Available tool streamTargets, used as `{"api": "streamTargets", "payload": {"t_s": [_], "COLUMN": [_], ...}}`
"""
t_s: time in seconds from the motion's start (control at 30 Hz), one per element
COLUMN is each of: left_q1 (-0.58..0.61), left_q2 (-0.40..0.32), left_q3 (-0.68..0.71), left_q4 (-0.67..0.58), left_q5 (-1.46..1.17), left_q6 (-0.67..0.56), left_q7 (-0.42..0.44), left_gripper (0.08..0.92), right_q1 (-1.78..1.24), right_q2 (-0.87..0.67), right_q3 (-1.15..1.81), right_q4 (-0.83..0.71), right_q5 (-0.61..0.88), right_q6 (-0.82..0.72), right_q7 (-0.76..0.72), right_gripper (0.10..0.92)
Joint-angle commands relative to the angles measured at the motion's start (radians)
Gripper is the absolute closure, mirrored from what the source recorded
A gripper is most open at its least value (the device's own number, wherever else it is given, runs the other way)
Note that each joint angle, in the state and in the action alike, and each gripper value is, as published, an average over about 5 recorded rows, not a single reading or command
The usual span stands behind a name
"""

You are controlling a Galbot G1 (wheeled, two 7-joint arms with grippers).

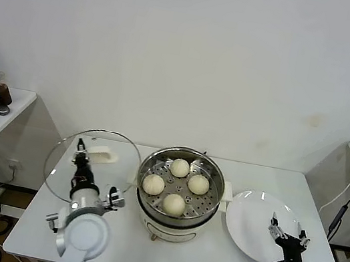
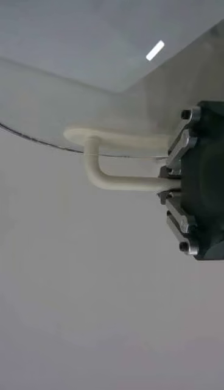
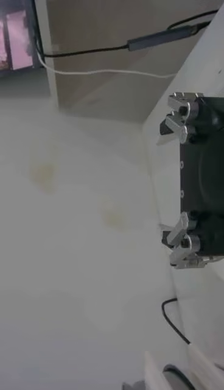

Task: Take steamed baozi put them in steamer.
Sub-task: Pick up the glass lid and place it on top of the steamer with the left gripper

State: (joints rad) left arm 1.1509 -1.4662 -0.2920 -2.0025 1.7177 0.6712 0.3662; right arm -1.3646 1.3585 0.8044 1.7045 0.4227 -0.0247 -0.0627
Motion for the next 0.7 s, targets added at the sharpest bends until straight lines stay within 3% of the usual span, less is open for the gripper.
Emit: {"api": "streamTargets", "payload": {"t_s": [0.03,0.37,0.7], "left_q1": [-0.07,-0.215,-0.296], "left_q2": [-0.041,-0.098,-0.137], "left_q3": [0.239,0.418,0.474], "left_q4": [0.008,0.088,0.214], "left_q5": [0.063,-0.087,-0.266], "left_q6": [0.021,0.023,0.024], "left_q7": [0.06,0.033,-0.036], "left_gripper": [0.828,0.828,0.828], "right_q1": [0.003,-0.012,-0.017], "right_q2": [0.01,0.03,0.039], "right_q3": [-0.005,0.002,0.012], "right_q4": [-0.018,-0.013,-0.002], "right_q5": [-0.022,-0.039,-0.046], "right_q6": [0.011,0.009,0.001], "right_q7": [-0.002,-0.002,-0.001], "right_gripper": [0.203,0.203,0.203]}}
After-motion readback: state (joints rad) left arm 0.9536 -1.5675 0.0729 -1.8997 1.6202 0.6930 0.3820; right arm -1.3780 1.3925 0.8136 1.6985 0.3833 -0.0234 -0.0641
